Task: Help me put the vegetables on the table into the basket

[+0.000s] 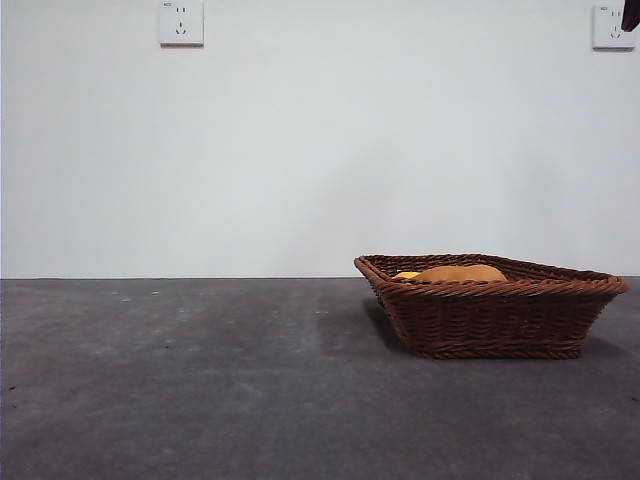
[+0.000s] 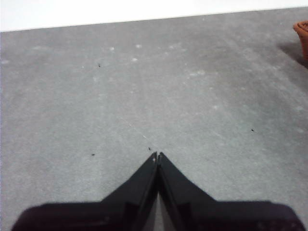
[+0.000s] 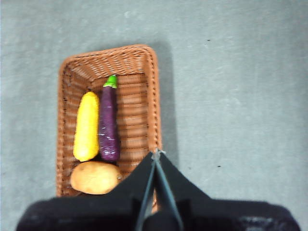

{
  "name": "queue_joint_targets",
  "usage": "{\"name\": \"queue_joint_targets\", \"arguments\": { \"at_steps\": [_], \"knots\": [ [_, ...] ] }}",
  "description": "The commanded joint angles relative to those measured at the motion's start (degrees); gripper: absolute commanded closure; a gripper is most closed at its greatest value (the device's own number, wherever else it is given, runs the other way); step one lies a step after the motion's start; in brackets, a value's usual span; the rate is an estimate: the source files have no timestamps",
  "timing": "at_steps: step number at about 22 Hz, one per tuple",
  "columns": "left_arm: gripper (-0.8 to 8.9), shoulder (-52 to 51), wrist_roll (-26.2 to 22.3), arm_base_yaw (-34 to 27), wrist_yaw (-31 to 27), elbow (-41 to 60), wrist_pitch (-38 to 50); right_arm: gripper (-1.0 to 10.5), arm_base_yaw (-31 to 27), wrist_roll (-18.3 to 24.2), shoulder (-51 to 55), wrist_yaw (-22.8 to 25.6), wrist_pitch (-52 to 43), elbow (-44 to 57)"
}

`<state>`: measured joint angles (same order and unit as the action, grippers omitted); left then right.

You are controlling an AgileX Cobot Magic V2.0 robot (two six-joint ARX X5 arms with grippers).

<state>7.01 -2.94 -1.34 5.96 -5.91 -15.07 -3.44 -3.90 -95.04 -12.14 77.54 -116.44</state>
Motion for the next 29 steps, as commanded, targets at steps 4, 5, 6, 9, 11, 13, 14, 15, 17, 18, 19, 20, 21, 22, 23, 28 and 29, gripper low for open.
{"name": "queue_joint_targets", "arguments": {
  "at_steps": [4,5,6,9,11,13,14,15,17,18,19,20,21,22,23,28,29],
  "knots": [
    [8.17,-6.8,0.2,-0.5,0.0,4.6,5.7,9.6,0.1,-0.4,-0.4,0.6,1.0,0.2],
    [8.17,-6.8,0.2,-0.5,0.1,4.8,6.9,9.6,0.0,-0.4,-0.4,0.9,0.4,0.2],
    [8.17,-6.8,0.2,-0.5,0.4,5.1,7.5,9.6,0.0,-0.4,-0.3,1.5,-0.4,0.2],
    [8.17,-6.8,0.2,-0.5,0.3,5.5,6.2,9.6,0.0,-0.4,-0.4,1.9,-3.1,0.2],
    [8.17,-6.8,0.2,-0.5,0.3,5.5,6.0,9.6,0.0,-0.4,-0.3,1.9,-5.6,0.2],
    [8.17,-6.7,0.2,-0.5,0.3,5.5,5.9,9.6,0.0,-0.4,-0.3,1.9,-8.3,0.2],
    [8.17,-6.6,0.2,-0.5,0.3,5.5,5.9,9.6,0.0,-0.4,-0.3,1.9,-9.5,0.2],
    [8.17,-6.5,0.2,-0.5,0.3,5.5,5.9,9.6,0.0,-0.4,-0.3,1.9,-10.8,0.2],
    [8.17,-6.2,0.2,-0.5,0.3,5.5,5.9,9.6,0.0,-0.4,-0.3,1.9,-13.0,0.2],
    [8.17,-6.1,0.2,-0.5,0.3,5.5,5.9,9.6,0.0,-0.4,-0.3,1.9,-14.0,0.2],
    [8.17,-6.0,0.2,-0.5,0.3,5.5,5.9,9.6,0.0,-0.4,-0.4,1.9,-15.0,0.2],
    [8.17,-5.9,0.2,-0.5,0.3,5.5,5.9,9.6,0.0,-0.4,-0.6,2.0,-15.8,0.2],
    [8.17,-5.7,0.2,-0.5,0.3,5.5,5.9,9.6,0.0,-0.4,-0.6,2.1,-16.7,0.2],
    [8.17,-5.7,0.2,-0.5,0.3,5.5,5.9,9.6,0.0,-0.4,-0.6,2.9,-17.6,0.3],
    [8.17,-5.4,0.2,-0.5,0.3,5.5,5.9,9.6,0.0,-0.4,0.0,4.7,-18.1,0.7],
    [8.17,-5.1,0.2,-0.5,0.3,5.4,5.9,9.6,2.0,-0.4,15.2,7.7,-40.4,24.6],
    [8.17,-5.1,0.2,-0.5,0.3,5.4,5.9,9.6,2.3,-0.4,20.9,7.7,-50.2,34.3]
  ]
}}
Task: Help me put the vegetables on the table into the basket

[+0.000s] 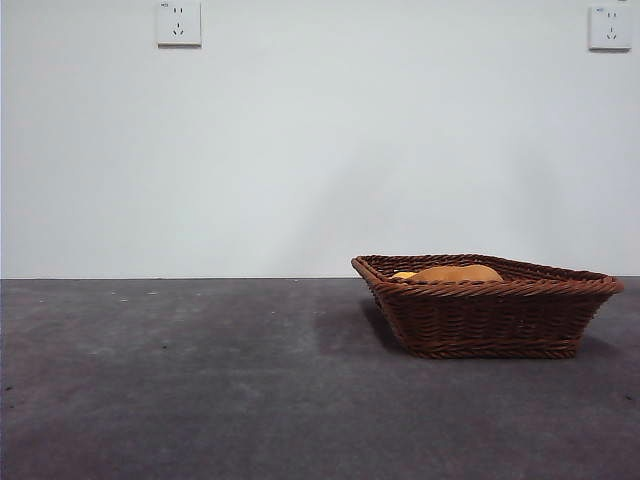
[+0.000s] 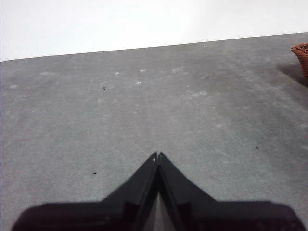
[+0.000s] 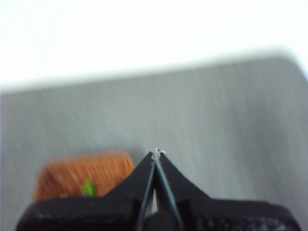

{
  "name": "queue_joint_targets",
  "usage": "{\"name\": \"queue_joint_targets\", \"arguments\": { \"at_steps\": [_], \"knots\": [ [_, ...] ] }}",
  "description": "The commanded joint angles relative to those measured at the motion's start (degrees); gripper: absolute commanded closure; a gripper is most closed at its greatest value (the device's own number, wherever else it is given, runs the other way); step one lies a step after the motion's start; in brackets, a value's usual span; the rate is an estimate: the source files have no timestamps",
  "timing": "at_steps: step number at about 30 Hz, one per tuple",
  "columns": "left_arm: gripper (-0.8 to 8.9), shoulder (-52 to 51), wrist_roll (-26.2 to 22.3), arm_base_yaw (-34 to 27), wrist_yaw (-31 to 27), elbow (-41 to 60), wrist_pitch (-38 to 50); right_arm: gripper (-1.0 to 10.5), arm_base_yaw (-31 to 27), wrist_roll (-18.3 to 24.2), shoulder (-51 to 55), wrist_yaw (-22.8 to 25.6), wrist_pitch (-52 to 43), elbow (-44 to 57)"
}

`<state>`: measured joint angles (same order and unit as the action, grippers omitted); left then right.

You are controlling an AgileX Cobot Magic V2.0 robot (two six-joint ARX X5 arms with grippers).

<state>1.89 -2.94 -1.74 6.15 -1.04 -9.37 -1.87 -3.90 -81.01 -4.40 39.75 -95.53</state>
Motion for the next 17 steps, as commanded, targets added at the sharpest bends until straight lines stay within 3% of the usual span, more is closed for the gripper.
{"name": "queue_joint_targets", "arguments": {
  "at_steps": [1,4,8,10,14,17],
  "knots": [
    [8.17,0.0,0.2,-0.2,0.1,0.6,0.2,9.6,0.7,-0.4,11.5,0.0,-19.3,21.1],
    [8.17,0.0,0.2,-0.2,0.1,0.6,0.2,9.6,0.7,-0.4,21.8,0.0,-27.7,35.3],
    [8.17,0.0,0.2,-0.2,0.1,0.6,0.2,9.6,0.7,-0.4,33.9,0.0,-25.0,48.5],
    [8.17,0.0,0.2,-0.2,0.1,0.6,0.2,9.6,0.7,-0.4,37.7,0.0,-19.9,51.7],
    [8.17,0.0,0.2,-0.2,0.1,0.6,0.2,9.6,0.5,-0.3,42.8,0.0,2.6,52.7],
    [8.17,0.0,0.2,-0.2,0.1,0.6,0.2,9.6,-1.3,6.0,45.1,1.5,11.2,53.0]
  ]
}}
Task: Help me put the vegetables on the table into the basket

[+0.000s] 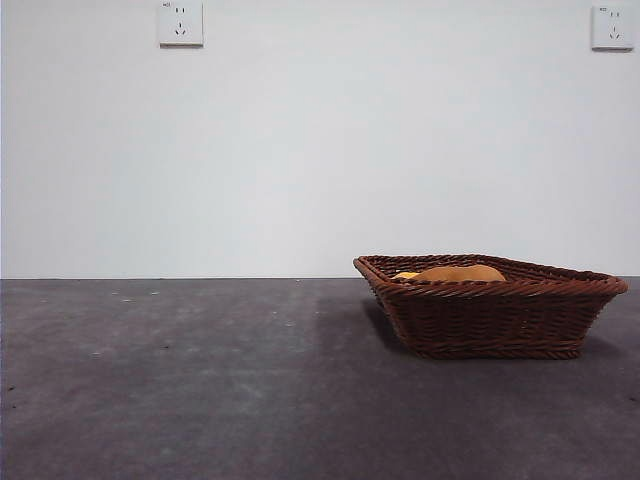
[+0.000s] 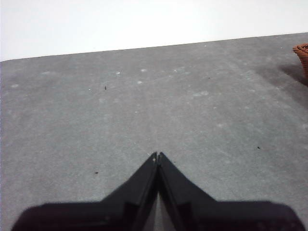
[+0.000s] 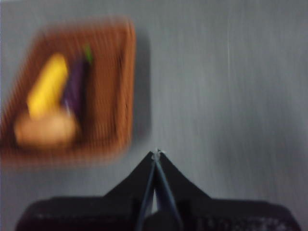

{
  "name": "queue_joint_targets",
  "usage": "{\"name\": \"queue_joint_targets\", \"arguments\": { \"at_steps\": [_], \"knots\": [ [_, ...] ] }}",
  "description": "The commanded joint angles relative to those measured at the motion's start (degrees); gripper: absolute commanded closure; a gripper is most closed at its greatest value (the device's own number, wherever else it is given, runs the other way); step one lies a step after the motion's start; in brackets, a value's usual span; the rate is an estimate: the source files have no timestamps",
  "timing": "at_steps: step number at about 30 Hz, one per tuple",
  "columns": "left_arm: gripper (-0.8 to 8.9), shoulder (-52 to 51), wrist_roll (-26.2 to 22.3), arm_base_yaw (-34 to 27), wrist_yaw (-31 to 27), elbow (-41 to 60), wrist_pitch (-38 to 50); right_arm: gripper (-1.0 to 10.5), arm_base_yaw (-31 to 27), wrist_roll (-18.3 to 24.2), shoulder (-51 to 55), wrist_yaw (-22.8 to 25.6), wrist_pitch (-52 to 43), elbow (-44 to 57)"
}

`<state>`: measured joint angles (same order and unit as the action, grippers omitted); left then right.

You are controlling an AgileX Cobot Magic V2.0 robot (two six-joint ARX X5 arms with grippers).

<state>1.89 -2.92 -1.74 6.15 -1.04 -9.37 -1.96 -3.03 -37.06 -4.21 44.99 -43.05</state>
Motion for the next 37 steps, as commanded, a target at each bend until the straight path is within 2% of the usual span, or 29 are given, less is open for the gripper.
{"name": "queue_joint_targets", "arguments": {
  "at_steps": [1,2,5,8,12,18,24,37],
  "knots": [
    [8.17,0.0,0.2,-0.2,0.1,0.6,0.2,9.6,-2.2,7.6,1.9,2.2,5.7,1.0],
    [8.17,0.0,0.2,-0.2,0.1,0.6,0.2,9.6,-3.0,8.6,2.6,2.7,4.3,1.7],
    [8.17,0.0,0.2,-0.2,0.1,0.6,0.2,9.6,-5.8,8.9,8.7,1.5,-12.9,8.1],
    [8.17,0.0,0.2,-0.2,0.1,0.6,0.2,9.6,-6.0,8.6,16.7,0.5,-27.8,17.2],
    [8.17,0.0,0.2,-0.2,0.1,0.6,0.2,9.6,-4.3,8.3,24.6,0.6,-37.9,29.4],
    [8.17,0.0,0.2,-0.2,0.1,0.6,0.2,9.6,-0.6,8.1,29.1,3.1,-38.9,36.4],
    [8.17,0.0,0.2,-0.2,0.1,0.6,0.2,9.6,-0.5,4.6,33.2,3.8,-41.0,42.0],
    [8.17,0.0,0.2,-0.2,0.1,0.6,0.2,9.5,-0.5,4.5,36.6,4.3,-34.6,42.2]
  ]
}}
